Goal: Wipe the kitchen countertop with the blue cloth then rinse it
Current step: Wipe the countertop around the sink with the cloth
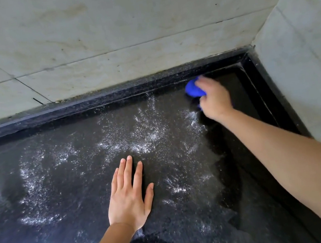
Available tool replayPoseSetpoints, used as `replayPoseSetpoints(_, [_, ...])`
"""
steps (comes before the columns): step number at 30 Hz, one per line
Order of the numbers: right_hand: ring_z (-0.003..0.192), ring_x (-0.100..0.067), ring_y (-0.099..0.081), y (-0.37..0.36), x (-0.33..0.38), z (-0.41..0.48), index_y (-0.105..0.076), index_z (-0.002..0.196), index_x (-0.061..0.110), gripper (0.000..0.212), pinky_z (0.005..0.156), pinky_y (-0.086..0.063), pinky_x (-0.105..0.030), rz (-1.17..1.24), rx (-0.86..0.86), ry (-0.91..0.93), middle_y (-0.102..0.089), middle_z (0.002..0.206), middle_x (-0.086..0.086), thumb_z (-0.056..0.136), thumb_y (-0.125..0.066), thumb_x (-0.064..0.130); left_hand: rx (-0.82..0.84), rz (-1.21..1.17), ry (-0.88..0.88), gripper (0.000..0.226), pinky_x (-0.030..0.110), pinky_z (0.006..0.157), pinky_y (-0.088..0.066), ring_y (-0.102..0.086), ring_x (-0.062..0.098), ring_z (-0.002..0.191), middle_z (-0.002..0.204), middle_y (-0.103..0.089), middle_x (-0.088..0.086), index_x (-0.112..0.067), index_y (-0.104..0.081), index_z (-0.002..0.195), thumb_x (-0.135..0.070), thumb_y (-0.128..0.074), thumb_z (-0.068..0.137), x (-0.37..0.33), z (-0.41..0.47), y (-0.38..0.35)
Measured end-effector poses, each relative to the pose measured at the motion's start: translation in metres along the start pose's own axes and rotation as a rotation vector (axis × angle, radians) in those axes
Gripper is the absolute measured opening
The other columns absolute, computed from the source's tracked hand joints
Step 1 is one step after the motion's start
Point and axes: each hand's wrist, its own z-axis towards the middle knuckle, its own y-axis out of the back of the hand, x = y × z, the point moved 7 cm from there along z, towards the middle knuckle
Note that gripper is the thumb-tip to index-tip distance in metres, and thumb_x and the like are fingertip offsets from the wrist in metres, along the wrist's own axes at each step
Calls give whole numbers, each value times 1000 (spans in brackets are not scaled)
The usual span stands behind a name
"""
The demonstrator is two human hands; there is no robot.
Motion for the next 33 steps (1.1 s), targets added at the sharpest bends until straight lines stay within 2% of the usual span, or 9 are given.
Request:
replayPoseSetpoints(3, [67,-13,-68,-15,33,-28,-66,121,13,53,68,-57,-28,316,420,52,-73,90,10,81,-44,-13,13,1,4,63,47,117,-19,-21,35,146,154,-30,21,-2,-45,141,-46,-30,98,-1,0,1])
replayPoseSetpoints(5, [53,-9,-62,6,24,-14,-67,118,11,47,52,-49,-16,341,252,-37,-71,73,10,81,-47,-10,12,-2,5,63,47,117,-19,-20,35,146,155,-29,20,-3,-45,141,-46,-31,98,0,0,1])
replayPoseSetpoints(8, [107,-28,-58,33,-23,8,-54,130,6,44,93,-44,-23,91,-189,-275,-53,130,-11,87,-48,1,1,2,2,62,49,116,-21,-19,35,147,155,-29,20,-3,-44,142,-46,-31,98,1,0,-1])
replayPoseSetpoints(14, [129,-26,-45,-56,84,-35,-58,128,9,47,111,-27,-30,59,108,193,-47,143,-10,83,-52,-4,-4,1,2,62,49,116,-22,-21,35,146,155,-30,20,-3,-45,142,-45,-34,97,1,0,-1])
replayPoseSetpoints(17, [83,-7,-67,-70,109,-57,-68,116,18,48,81,-51,-17,332,498,208,-66,119,-1,83,-44,-7,0,-12,4,62,48,116,-21,-21,34,146,155,-30,20,-3,-45,141,-45,-34,97,0,-1,0])
replayPoseSetpoints(20, [49,-18,-65,-25,68,-40,-70,103,23,48,45,-51,-25,538,283,0,-71,84,-7,81,-42,-10,-6,-17,2,62,49,116,-22,-21,34,146,155,-29,20,-4,-45,141,-45,-35,97,1,0,0])
replayPoseSetpoints(23, [91,-19,-66,34,-12,-23,-67,116,17,48,76,-44,-6,261,-91,-172,-68,110,-6,80,-44,-6,-13,-14,-3,62,48,117,-21,-21,35,146,155,-30,20,-4,-44,142,-45,-35,97,2,0,0])
replayPoseSetpoints(27, [114,-31,-58,22,-32,-50,-66,119,17,55,100,-44,-40,-38,-229,-116,-64,126,-5,71,-43,3,-21,-21,-11,62,48,117,-20,-21,35,146,154,-31,21,-3,-44,142,-45,-35,97,2,0,0])
replayPoseSetpoints(33, [112,-9,-56,-45,59,-155,-70,113,19,53,99,-44,-27,268,208,178,-66,119,8,73,-45,-6,-6,-41,0,62,49,116,-22,-23,35,145,153,-32,21,-2,-47,140,-45,-34,96,0,0,4])
